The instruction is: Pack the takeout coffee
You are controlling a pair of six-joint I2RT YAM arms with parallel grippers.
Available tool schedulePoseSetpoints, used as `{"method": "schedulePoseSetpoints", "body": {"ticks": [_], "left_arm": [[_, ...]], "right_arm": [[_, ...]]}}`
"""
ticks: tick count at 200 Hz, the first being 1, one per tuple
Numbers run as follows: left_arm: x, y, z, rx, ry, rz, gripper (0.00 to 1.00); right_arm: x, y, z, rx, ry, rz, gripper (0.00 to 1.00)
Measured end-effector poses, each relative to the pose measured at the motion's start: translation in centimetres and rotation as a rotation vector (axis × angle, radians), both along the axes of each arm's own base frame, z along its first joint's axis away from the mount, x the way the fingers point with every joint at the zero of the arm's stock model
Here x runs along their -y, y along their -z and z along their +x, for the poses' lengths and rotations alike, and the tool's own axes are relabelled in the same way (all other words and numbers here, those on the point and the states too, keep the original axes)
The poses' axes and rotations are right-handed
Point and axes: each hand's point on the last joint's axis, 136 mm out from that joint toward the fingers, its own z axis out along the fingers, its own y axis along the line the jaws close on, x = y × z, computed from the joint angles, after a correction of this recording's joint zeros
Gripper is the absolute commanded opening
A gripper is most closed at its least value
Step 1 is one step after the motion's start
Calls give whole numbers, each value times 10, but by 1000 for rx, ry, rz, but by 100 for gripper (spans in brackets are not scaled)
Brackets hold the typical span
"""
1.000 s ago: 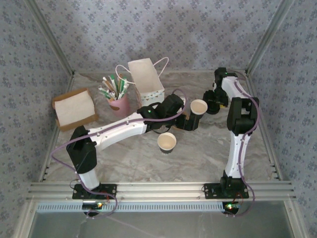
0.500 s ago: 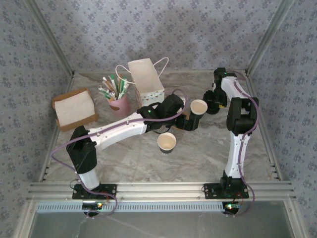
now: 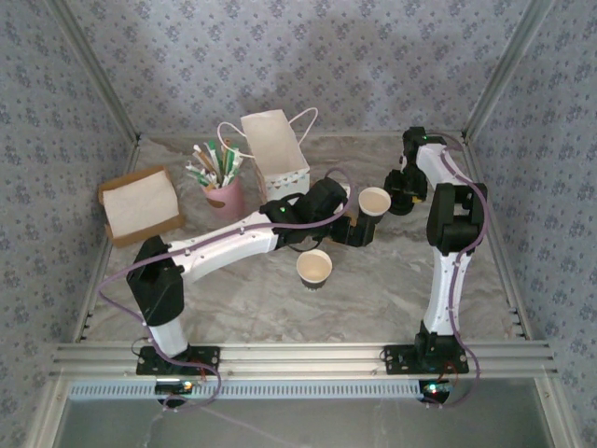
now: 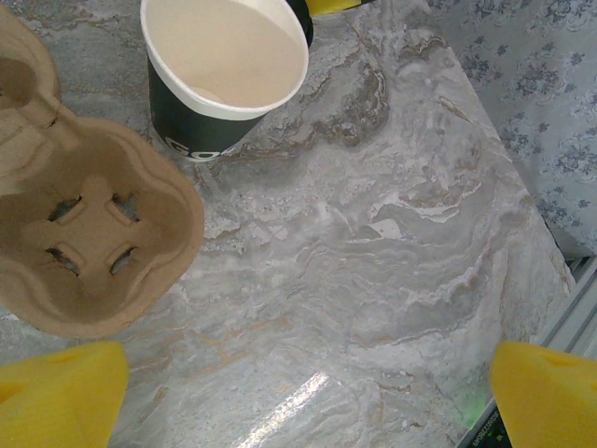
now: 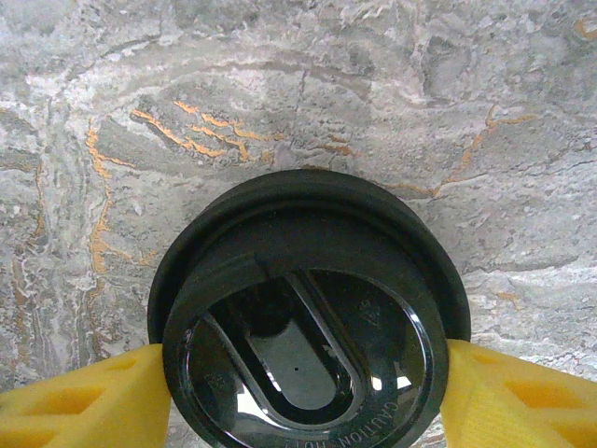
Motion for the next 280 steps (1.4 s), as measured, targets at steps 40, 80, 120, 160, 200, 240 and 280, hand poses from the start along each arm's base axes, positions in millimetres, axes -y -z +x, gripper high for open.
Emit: {"method": "schedulePoseSetpoints", "body": {"ticks": [40,80,120,160,200,240,280], "left_arm": [[0,0,0,0,0,0,100],[0,0,0,-4,-4,-2,100],[0,0,0,-5,-5,-3,99],[0,0,0,-6,-6,-3,99],[-1,3,-1,-14,-11,-1,99],[-2,7,-1,-23,-15,3,99],[-1,7,-1,-25,-18,-9,99]], "right_arm": [[0,-3,-1,2,0,0,71],[0,-18,-1,27,1,0,71],[0,-32,-3,51,5,0,71],[4,-34,-5,51,16,1,71],[10,-25,-15,12,22,-49,72],[3,-22,-27,-5,29,5,72],[15,-44,-34,59,80,43,72]]}}
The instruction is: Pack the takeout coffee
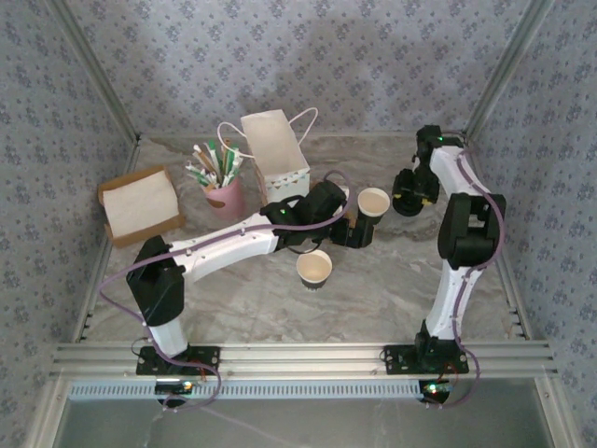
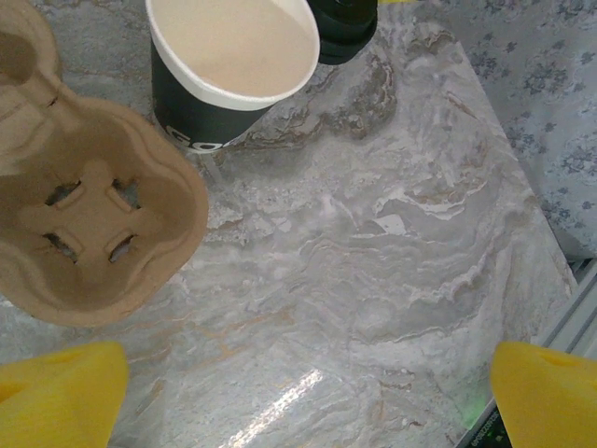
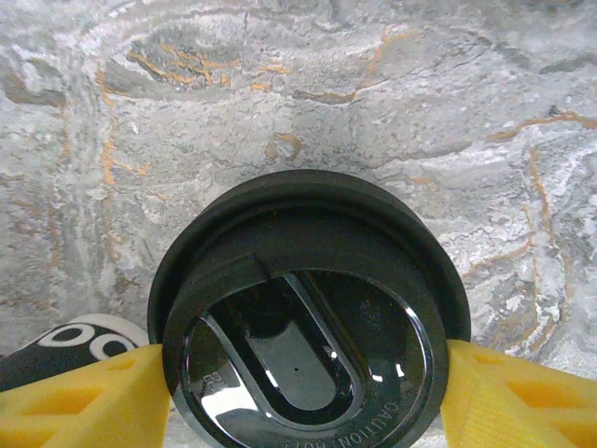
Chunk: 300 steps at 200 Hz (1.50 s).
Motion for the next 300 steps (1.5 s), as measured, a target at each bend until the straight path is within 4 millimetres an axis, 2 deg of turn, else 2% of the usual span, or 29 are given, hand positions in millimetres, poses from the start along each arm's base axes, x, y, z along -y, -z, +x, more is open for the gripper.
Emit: {"method": "schedulePoseSetpoints", "body": {"ticks": [22,39,56,78,110,130,150,185,223,253,276,300], "left_arm": [[4,-3,0,-2,2,-22,96],[9,-5,1,-14,0,-47,88],[20,-4,4,-31,-10,-87,81],[36,5,5,-56,-30,-126,75],[59,22,-11,-85,-23,-173,62],[65,31,-21,-102,-23,-189,59],[69,35,-27,-102,-31,-206,58],[84,44,-33,-91,-51,-244,54],[108,86,-43,-120,-47,-213,48],[113,118,-44,-143,-56,-179,47],[124,123,-40,-141,-55,-184,48],[134,117,-36,-133,-50,-212,53]], "right_arm": [[11,-8,-17,21,49,2,72],[16,-14,-25,36,74,10,72],[17,-14,-35,45,90,12,72],[14,-13,-59,37,100,17,72],[12,-23,-91,53,116,11,72],[10,-28,-106,63,120,13,72],[8,-24,-121,48,125,16,72],[2,-4,-144,-33,134,47,72],[1,-1,-148,-48,158,88,72],[5,-4,-148,-37,186,117,72],[5,-4,-148,-35,198,135,72],[5,-4,-148,-35,207,149,72]]}}
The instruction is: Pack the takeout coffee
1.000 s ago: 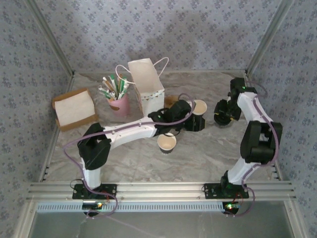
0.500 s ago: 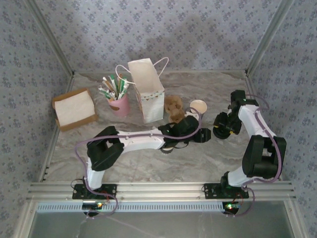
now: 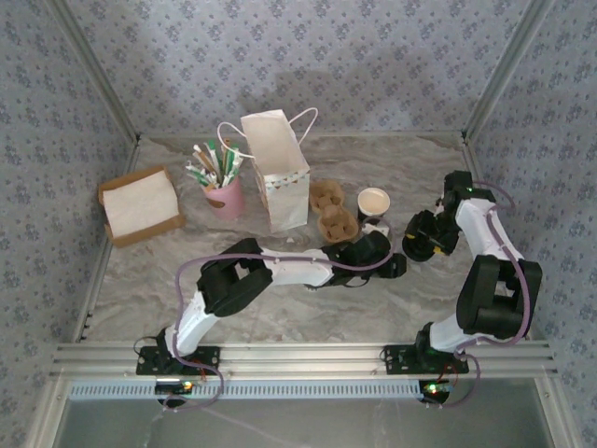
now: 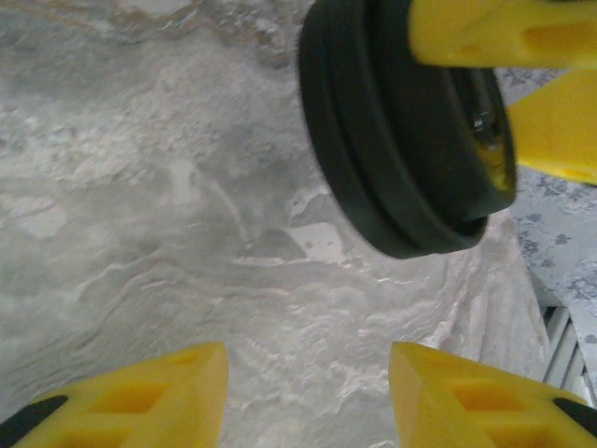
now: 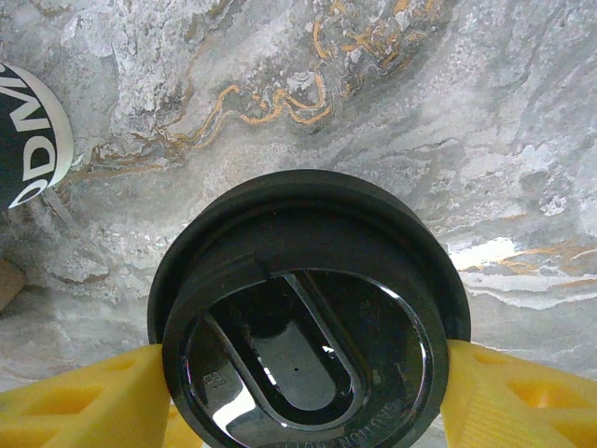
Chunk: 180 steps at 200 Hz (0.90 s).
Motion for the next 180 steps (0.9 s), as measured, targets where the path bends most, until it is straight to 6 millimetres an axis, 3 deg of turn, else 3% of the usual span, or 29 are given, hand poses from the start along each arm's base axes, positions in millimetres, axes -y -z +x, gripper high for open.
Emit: {"method": "schedulePoseSetpoints", "body": {"ticks": [32,66,98,180], "left_arm": [[7,-9,4,11,5,-50,52],[15,-6,11,-8,6,-120,48],[12,0,17,-26,-8,-139,44],[16,-10,21,-33,-13,-195,43]], "right_arm": [[0,3,-3,-8,9,18,72],[-1,3,-3,-7,20,43,72],[-2,3,-3,-4,29,64,72],[-7,2,-1,7,28,103,71]]}}
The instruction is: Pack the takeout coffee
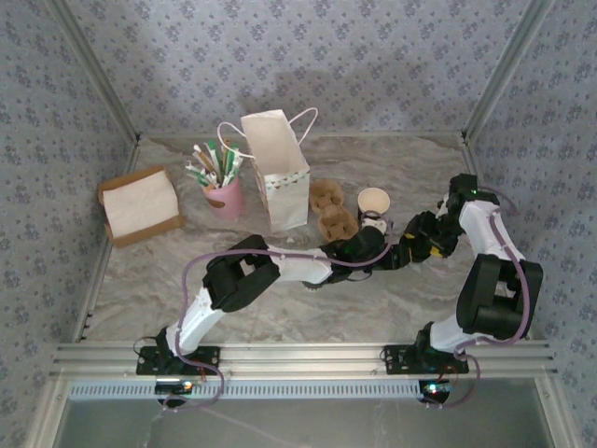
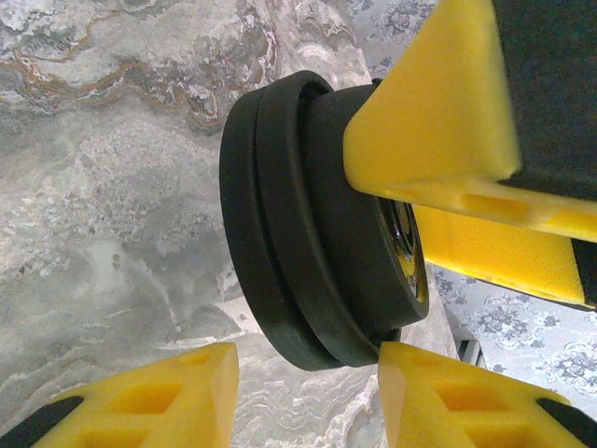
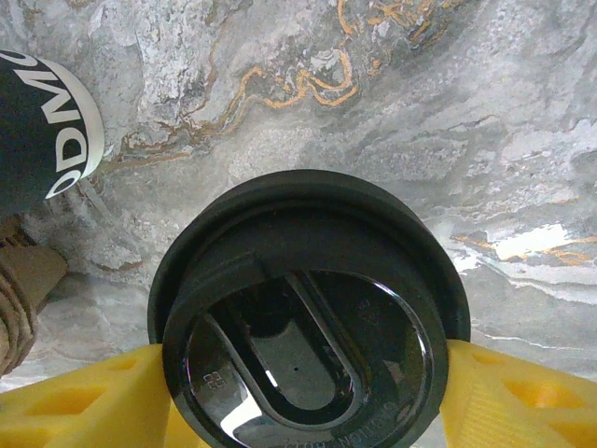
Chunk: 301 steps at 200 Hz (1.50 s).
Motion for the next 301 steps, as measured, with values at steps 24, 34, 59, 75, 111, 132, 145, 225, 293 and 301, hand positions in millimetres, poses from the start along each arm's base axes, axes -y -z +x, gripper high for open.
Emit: {"method": "schedulePoseSetpoints", "body": {"ticks": [24,34,59,75,111,132,145,225,293,301], "left_arm": [[-1,1,2,-5,-4,-9,40],[-2,2,2,-6,-6,-10,39],[-4,2,3,-9,-9,-19,35],[-4,4,3,-11,-9,-18,35],[-7,8,2,-9,-10,-20,38],[-15,22,0,-20,-14,6,40],[-19,31,-2,-26,-17,25,40],[-21,26,5,-19,-35,-12,47],[-18,16,7,3,-32,-64,47],[-18,16,7,3,-32,-63,47]], "right_arm": [[-1,0,1,4,1,8,71],[-1,0,1,5,1,11,71],[-2,-1,1,8,1,18,71],[-3,-1,1,8,0,24,71],[-3,-1,1,9,2,28,70],[-3,-1,1,9,3,29,70],[-3,-1,1,9,3,29,70],[-5,-2,2,12,2,43,70],[-8,-4,3,20,13,84,69],[-9,-5,4,22,13,88,69]]}}
